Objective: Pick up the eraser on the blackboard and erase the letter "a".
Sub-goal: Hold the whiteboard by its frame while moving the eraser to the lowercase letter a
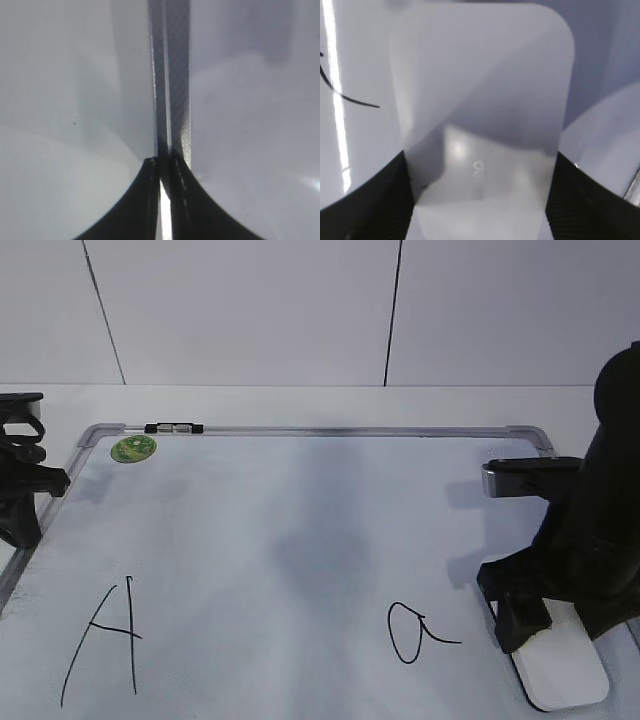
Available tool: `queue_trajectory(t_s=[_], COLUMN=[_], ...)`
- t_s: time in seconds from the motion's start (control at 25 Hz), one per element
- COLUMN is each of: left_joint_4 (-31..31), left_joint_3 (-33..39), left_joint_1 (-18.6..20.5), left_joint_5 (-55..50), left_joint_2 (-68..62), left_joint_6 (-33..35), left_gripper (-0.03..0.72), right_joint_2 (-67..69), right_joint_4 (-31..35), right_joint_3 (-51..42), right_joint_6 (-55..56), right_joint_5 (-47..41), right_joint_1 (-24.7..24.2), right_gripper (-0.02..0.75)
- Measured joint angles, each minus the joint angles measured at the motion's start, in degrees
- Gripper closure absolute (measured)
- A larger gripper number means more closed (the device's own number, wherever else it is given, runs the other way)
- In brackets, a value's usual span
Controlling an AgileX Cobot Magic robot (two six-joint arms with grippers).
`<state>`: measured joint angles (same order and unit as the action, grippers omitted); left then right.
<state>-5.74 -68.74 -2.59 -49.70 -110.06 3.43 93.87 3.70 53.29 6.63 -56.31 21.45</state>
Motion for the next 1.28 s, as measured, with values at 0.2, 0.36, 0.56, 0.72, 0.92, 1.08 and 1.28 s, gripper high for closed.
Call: queue_trajectory(t_s=[0.2,0.36,0.56,0.72,0.92,1.08,1.28], left_joint_4=[0.00,0.00,0.00,0.00,0.10,0.10,0.18], left_joint_3=[0.00,0.00,0.00,0.00,0.00,0.00,0.00], left_joint_1=[0.00,0.00,0.00,0.00,0.00,0.00,0.00], left_joint_5=[-0.10,-0.10,-0.10,-0.10,-0.10,-0.10,-0.10], left_joint_2=[0.00,0.00,0.00,0.00,0.00,0.00,0.00], left_joint_6=[0.00,0.00,0.00,0.00,0.00,0.00,0.00], left_gripper=[0.670,0.670,0.671,0.671,0.671,0.671,0.671], right_joint_2=[0.39,1.93,3.16,3.82,5.66,8.24,12.32], right_joint_4=[-3.70,-4.22,-3.70,-4.45,-4.60,-3.20,-3.29], right_joint_3=[0.00,0.41,0.96,1.79,4.37,7.48,12.12], right_joint_6=[1.85,2.36,2.48,2.61,2.61,2.61,2.73], right_joint_5=[2.90,3.33,3.19,2.45,1.53,0.73,-0.78], right_joint_1=[0.11,0.11,0.21,1.22,3.97,6.54,12.21], right_gripper=[0.202,0.202,0.202,0.202,0.202,0.202,0.203])
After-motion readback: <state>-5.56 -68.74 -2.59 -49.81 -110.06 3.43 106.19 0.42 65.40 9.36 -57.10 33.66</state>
